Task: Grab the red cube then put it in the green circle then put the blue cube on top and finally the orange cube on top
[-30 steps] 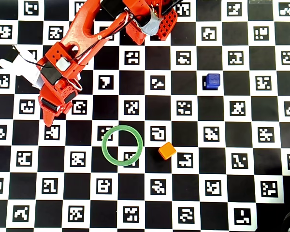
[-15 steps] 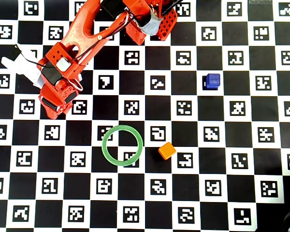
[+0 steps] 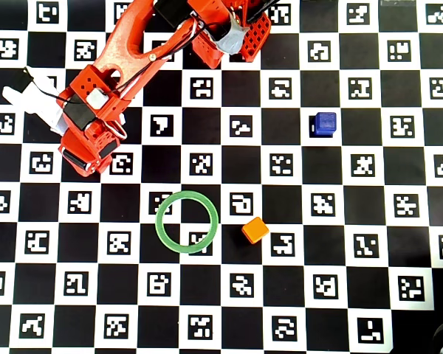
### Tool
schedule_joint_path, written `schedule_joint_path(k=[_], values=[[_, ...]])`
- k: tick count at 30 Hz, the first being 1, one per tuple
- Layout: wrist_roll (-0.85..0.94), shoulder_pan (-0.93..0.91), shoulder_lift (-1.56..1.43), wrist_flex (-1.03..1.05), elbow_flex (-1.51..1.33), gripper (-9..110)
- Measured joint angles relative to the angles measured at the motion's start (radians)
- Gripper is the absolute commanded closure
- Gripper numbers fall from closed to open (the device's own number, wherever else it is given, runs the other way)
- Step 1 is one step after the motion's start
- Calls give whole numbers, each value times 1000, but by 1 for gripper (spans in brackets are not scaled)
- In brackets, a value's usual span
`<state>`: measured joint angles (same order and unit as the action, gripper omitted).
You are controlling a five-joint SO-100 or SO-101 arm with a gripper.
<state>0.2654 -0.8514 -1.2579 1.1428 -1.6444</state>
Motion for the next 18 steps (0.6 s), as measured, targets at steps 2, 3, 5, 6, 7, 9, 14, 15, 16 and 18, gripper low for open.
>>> schedule_joint_path(k=[2,3,5,6,7,9,14,15,16,18], values=[[2,0,0,54,49,95],[2,3,0,87,75,95],[3,12,0,156,137,94],[11,20,0,193,172,94],[17,29,0,227,210,94],[31,51,0,288,287,94],[80,147,-18,443,446,95],[87,172,-26,466,474,95],[100,198,-32,492,500,95],[117,258,-40,538,548,95]])
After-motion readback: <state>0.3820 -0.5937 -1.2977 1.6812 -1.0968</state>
